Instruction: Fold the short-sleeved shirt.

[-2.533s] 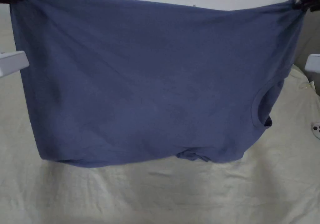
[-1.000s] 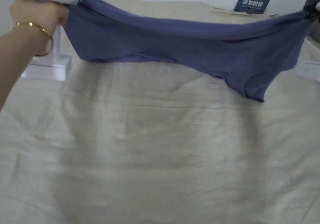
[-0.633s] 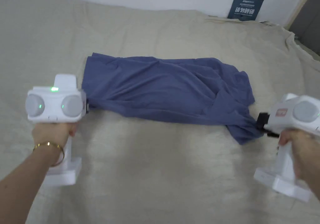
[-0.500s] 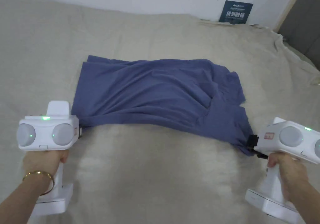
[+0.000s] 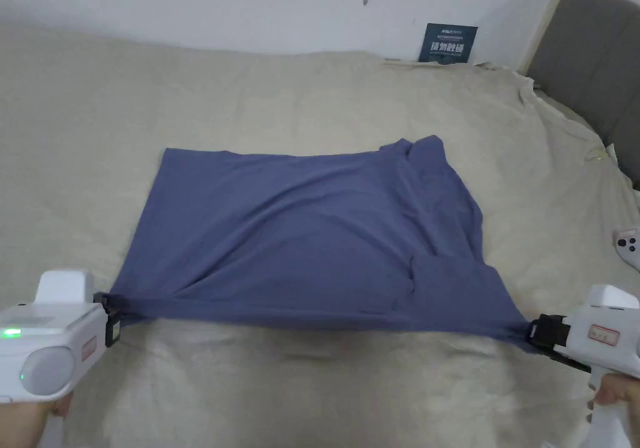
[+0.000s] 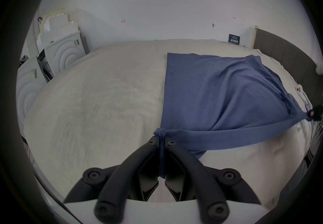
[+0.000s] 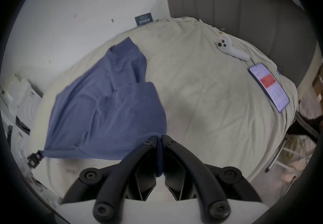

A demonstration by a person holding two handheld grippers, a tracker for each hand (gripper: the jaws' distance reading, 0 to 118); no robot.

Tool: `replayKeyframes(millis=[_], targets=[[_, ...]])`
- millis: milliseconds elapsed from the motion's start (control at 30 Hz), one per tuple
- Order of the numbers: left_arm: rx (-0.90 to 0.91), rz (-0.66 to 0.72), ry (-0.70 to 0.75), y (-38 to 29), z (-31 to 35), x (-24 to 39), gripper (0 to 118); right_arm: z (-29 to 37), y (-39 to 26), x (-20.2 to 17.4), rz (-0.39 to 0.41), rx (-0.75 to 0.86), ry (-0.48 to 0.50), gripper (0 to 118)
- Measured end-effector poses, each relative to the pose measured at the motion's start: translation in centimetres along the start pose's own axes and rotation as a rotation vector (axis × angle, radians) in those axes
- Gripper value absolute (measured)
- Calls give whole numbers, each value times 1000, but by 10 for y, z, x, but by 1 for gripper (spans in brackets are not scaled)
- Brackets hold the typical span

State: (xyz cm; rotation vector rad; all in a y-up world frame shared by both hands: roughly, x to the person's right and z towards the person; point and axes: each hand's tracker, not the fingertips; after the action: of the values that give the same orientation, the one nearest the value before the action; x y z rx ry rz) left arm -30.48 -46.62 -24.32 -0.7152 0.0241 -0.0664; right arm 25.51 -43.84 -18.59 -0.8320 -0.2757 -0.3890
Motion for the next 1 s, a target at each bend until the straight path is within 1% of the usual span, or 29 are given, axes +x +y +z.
replayKeyframes(millis=[67, 100, 200, 233, 300, 400, 567, 600, 667, 700, 733, 767, 833, 867, 900, 933, 967, 1000], targets=[[8, 1, -7, -12, 14, -1, 1, 14, -9, 5, 40, 5, -3, 4], [8, 3, -8, -17, 17, -1, 1, 20, -14, 6, 75, 2, -2, 4], [12, 22, -7, -32, 33, -2, 1, 33, -29, 13, 139, -25, -3, 4], [15, 28, -6, -38, 36, -2, 1, 36, -34, 14, 172, -41, -10, 4], [2, 16, -5, -46, 42, -2, 1, 39, -43, 18, 220, -73, -25, 4], [-35, -27, 14, -59, 43, 0, 1, 32, -56, 21, 218, -125, -25, 4], [-82, -7, 14, -70, 36, 3, 1, 15, -69, 16, 268, -150, -65, 4], [-83, -6, 17, -69, 36, 4, 1, 8, -68, 20, 278, -152, -71, 4], [-86, -29, 21, -69, 35, 4, 2, 3, -67, 19, 309, -158, -78, 4], [-85, -36, 18, -69, 35, 5, 10, 2, -66, 18, 320, -157, -82, 5], [-89, -51, 15, -68, 35, 5, 24, 3, -67, 16, 325, -156, -81, 8], [-87, -57, 19, -68, 37, 3, 45, 4, -65, 16, 328, -158, -72, 20], [-94, -48, 27, -67, 42, -4, 61, 9, -60, 18, 327, -157, -62, 35], [-89, -20, 18, -65, 46, -12, 69, 14, -58, 21, 328, -143, -58, 44], [-77, 22, 6, -63, 52, -19, 93, 19, -55, 22, 326, -134, -58, 78], [-76, 56, 1, -58, 57, -26, 105, 27, -49, 23, 319, -115, -59, 92], [-68, 88, 4, -52, 62, -33, 112, 35, -42, 23, 304, -74, -53, 93], [-42, 120, 3, -45, 68, -39, 114, 46, -37, 21, 284, -41, -48, 93]])
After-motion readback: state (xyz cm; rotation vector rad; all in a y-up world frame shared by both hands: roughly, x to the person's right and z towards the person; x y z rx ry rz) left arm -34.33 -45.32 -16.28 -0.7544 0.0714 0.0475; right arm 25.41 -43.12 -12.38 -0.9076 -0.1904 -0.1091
